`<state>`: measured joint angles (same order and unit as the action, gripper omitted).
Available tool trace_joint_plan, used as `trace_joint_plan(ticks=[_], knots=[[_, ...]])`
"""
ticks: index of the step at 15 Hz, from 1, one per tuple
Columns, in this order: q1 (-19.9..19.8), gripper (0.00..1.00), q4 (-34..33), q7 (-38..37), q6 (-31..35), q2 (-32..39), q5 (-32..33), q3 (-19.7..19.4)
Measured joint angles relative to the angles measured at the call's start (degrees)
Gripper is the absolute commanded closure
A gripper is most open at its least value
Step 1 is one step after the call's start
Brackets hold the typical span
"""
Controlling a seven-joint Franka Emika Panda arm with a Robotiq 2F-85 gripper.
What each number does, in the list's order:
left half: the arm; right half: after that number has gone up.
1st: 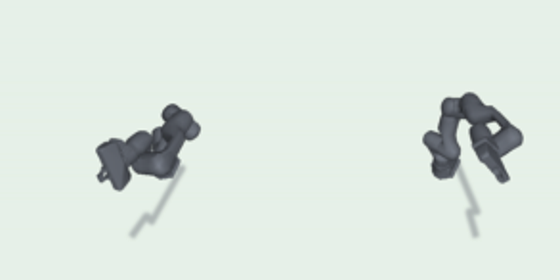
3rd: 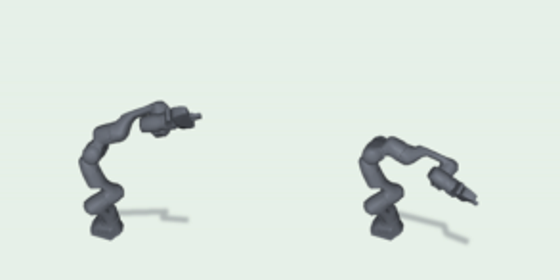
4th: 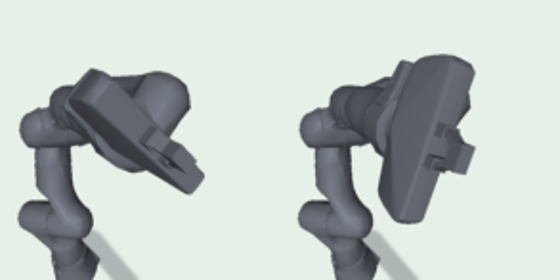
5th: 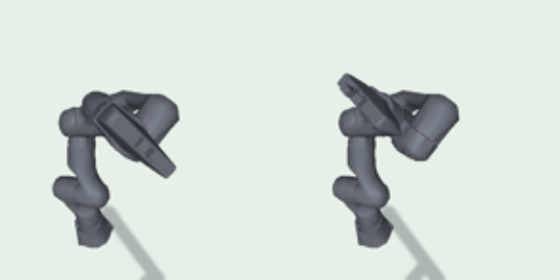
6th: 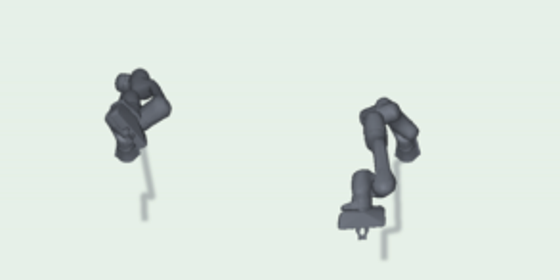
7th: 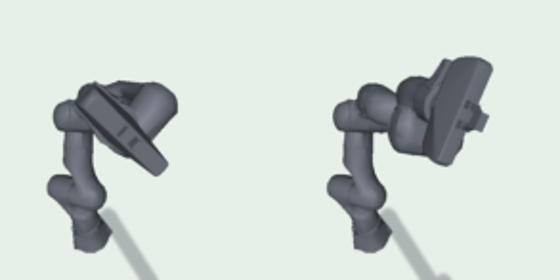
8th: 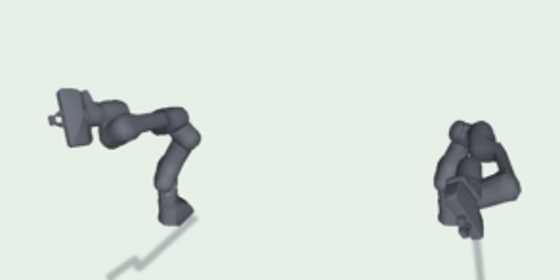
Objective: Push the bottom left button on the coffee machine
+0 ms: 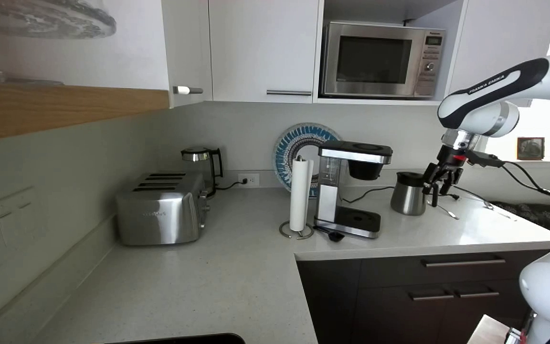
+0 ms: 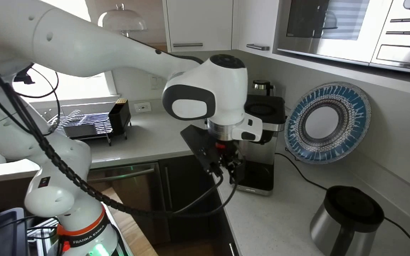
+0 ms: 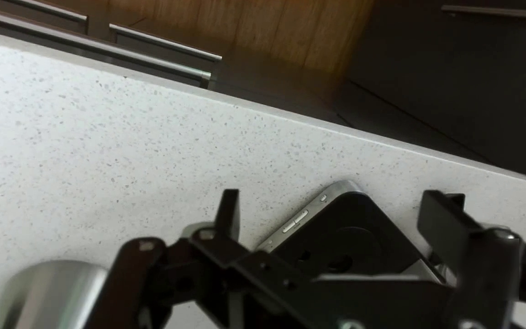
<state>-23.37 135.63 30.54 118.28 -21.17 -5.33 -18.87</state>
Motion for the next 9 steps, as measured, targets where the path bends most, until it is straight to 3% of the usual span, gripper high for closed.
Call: trace_joint_plan(ticks=[4, 9], knots=[[1.37, 0.00, 8.51, -4.08, 8.00, -9.41, 6.37, 2.13], [2.69, 0.00, 8.91, -4.55, 8.50, -10.28, 6.69, 0.86]])
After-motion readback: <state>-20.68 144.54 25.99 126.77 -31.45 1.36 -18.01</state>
